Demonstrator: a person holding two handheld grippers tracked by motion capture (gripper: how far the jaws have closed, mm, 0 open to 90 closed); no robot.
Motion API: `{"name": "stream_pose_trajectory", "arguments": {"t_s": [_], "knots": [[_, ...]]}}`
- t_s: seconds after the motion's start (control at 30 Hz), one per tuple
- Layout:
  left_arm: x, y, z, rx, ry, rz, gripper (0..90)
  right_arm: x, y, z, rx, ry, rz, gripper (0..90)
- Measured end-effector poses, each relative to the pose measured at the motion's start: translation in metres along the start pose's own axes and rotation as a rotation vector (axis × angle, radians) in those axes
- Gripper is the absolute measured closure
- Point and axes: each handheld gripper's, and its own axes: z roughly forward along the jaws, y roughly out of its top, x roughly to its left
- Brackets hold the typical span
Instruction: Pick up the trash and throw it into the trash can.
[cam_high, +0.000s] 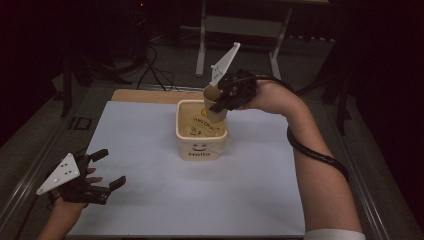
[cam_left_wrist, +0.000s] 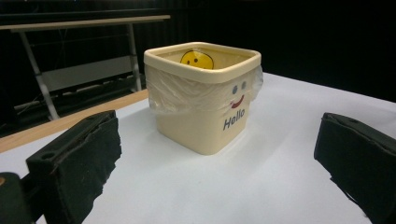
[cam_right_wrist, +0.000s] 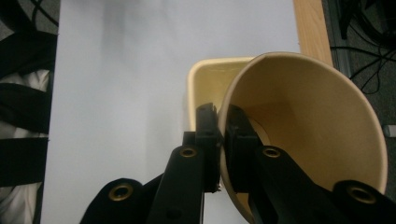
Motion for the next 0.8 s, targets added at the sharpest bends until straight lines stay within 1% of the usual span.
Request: {"name": "stream_pose_trajectory", "arguments": {"t_s": [0.03,0.07,0.1,0.2,0.23,0.33,0.43,0.63,0.8], "knots": [[0.000,0.000,0.000,-0.002,-0.001,-0.001,1.4,-0.004,0.002,0.001,0.005,-0.002,0.005,86.0],[0.000,0.000,0.000,-0.002,-0.001,-0.001,1.4,-0.004,0.002,0.001,0.005,-0.002,0.005,86.0],[0.000,0.000,0.000,-0.002,-0.001,-0.001,1.4,-0.009,0.005,0.003,0.003,-0.005,0.010,86.0],[0.000,0.000,0.000,-0.002,-0.001,-0.002,1.4,-0.012,0.008,0.003,0.008,-0.006,0.016,86.0],[0.001,0.000,0.000,0.000,0.000,0.000,1.4,-0.016,0.011,0.004,0.009,-0.010,0.015,86.0],[0.001,0.000,0.000,-0.001,-0.001,-0.001,1.4,-0.018,0.014,0.005,0.009,-0.010,0.016,86.0],[0.001,-0.001,0.000,-0.001,-0.003,-0.001,1.4,-0.024,0.020,0.009,0.018,-0.016,0.013,86.0],[0.001,-0.001,0.000,0.005,-0.007,0.002,1.4,-0.032,0.029,0.013,0.010,-0.026,0.006,86.0],[0.001,-0.002,0.000,0.006,-0.008,0.004,1.4,-0.038,0.032,0.018,0.010,-0.028,0.013,86.0]]}}
